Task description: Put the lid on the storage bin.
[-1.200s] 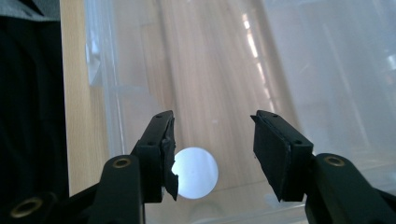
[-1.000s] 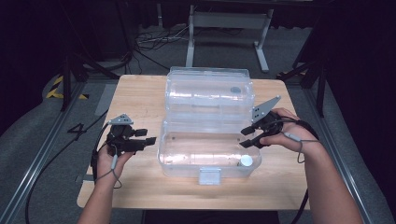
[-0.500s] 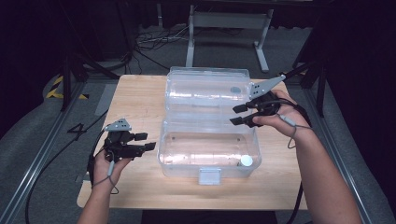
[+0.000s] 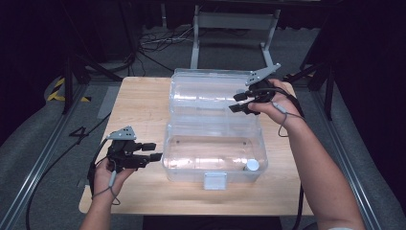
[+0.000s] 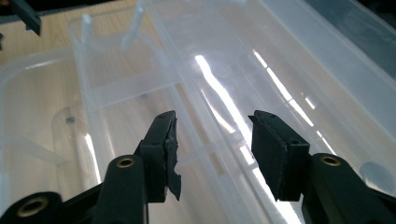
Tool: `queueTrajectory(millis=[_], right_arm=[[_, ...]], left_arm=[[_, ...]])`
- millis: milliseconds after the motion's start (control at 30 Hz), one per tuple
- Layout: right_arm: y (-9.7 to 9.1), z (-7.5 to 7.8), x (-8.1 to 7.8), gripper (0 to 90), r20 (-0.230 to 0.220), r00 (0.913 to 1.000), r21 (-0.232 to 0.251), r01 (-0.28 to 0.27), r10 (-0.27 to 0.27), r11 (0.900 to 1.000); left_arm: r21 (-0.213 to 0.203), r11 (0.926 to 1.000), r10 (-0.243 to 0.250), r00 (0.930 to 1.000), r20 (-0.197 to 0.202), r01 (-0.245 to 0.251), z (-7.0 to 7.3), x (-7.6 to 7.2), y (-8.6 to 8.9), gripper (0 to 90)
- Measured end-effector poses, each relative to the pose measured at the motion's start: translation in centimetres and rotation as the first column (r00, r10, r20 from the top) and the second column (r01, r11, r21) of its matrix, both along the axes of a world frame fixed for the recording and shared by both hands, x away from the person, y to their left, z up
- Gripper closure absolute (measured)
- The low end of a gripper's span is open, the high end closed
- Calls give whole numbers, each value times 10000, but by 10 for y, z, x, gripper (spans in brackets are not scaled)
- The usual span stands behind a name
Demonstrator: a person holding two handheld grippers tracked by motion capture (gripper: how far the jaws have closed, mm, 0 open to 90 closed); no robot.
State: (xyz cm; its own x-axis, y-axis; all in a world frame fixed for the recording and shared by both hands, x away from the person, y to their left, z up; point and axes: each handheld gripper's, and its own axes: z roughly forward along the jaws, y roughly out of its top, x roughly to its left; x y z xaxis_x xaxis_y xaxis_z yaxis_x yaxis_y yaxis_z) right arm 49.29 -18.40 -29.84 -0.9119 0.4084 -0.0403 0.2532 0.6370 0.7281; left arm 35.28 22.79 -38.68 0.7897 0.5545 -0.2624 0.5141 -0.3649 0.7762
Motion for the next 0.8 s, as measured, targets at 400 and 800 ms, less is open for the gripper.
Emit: queueTrajectory(millis=[400,800], right_arm=[[-5,-5,10,780,-757,9971,-93,-112,105,9999],[-5,-5,8,788,-971,9952,2,-104,103,9999]], left_arm=[[172,9948,-1001,9948,-175,1004,4,-3,-17,543],[490,9774,-2044,9784,-294,2057,1,-7,-41,553]])
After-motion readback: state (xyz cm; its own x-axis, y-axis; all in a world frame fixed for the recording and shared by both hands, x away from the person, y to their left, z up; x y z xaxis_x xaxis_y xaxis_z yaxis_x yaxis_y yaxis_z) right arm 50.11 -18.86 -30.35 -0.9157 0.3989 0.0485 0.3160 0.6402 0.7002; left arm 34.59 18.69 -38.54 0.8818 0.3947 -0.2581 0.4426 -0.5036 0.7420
